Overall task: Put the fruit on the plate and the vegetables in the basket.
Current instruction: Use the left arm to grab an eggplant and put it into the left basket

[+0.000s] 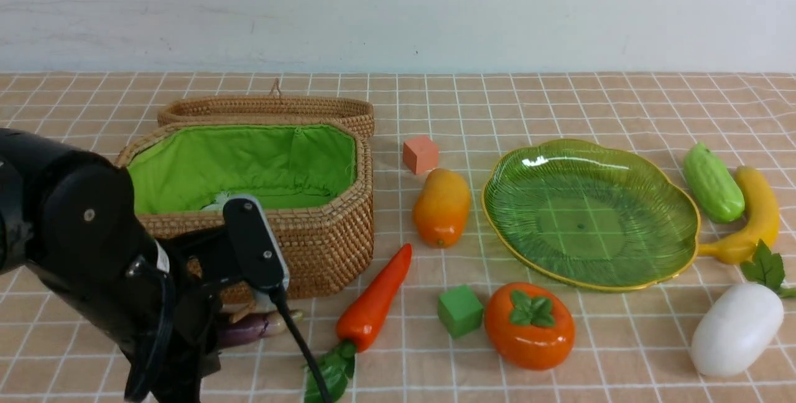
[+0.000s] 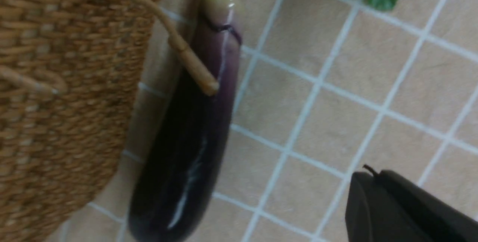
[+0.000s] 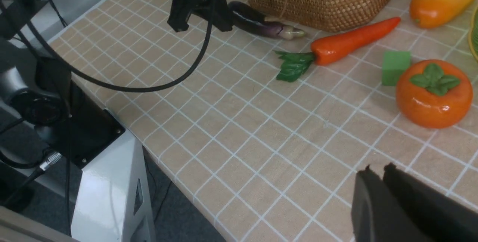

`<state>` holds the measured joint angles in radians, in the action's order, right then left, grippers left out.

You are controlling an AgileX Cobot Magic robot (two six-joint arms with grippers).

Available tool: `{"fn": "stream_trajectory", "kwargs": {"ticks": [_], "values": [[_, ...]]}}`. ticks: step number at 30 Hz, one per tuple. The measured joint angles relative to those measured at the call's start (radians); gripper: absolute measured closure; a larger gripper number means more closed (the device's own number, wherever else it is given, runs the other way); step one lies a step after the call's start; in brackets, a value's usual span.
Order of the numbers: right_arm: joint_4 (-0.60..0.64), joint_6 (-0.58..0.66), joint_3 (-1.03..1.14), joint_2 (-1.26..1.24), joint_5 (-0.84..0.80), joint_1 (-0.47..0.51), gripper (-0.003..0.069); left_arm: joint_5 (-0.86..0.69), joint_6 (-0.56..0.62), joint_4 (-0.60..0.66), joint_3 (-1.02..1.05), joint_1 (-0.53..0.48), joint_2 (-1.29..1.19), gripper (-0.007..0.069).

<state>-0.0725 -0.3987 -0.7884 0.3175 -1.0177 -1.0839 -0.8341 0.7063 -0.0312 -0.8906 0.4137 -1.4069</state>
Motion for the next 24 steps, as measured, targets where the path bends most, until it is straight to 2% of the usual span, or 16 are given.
{"fn": "stream_trajectory", "kwargs": {"ticks": [2, 4, 5, 7, 9, 10, 11, 13, 16, 24], "values": [[-0.001, 0.000, 0.000, 0.000, -0.001, 0.000, 0.0606, 0.007, 0.006, -0.038, 0.000, 0.000, -0.007, 0.0575], [-0.015, 0.000, 0.000, 0.000, -0.005, -0.002, 0.0606, 0.019, 0.009, -0.105, 0.000, 0.000, -0.023, 0.0471], [-0.018, 0.000, 0.000, 0.000, -0.005, -0.003, 0.0606, 0.021, 0.009, -0.115, 0.000, 0.000, -0.026, 0.0451], [-0.040, 0.000, -0.001, 0.000, -0.009, -0.003, 0.0606, 0.054, -0.002, -0.181, 0.009, 0.000, -0.055, 0.0298], [-0.047, 0.000, -0.001, 0.000, -0.010, -0.003, 0.0606, 0.071, -0.022, -0.208, 0.019, 0.000, -0.071, 0.0214], [-0.048, 0.000, -0.001, 0.000, -0.010, -0.003, 0.0606, 0.074, -0.024, -0.212, 0.021, 0.000, -0.071, 0.0204], [-0.048, 0.000, -0.001, 0.000, -0.011, -0.003, 0.0605, 0.100, -0.039, -0.240, 0.027, 0.000, -0.083, 0.0135], [-0.049, 0.000, -0.001, 0.000, -0.012, -0.003, 0.0603, 0.137, -0.048, -0.259, 0.029, 0.000, -0.091, 0.0083], [-0.050, 0.000, -0.001, 0.000, -0.014, -0.003, 0.0603, 0.207, -0.046, -0.271, 0.030, 0.000, -0.099, 0.0051], [-0.050, 0.000, 0.004, 0.000, -0.016, -0.003, 0.0600, 0.283, -0.028, -0.281, 0.030, 0.000, -0.177, 0.0055]]}}
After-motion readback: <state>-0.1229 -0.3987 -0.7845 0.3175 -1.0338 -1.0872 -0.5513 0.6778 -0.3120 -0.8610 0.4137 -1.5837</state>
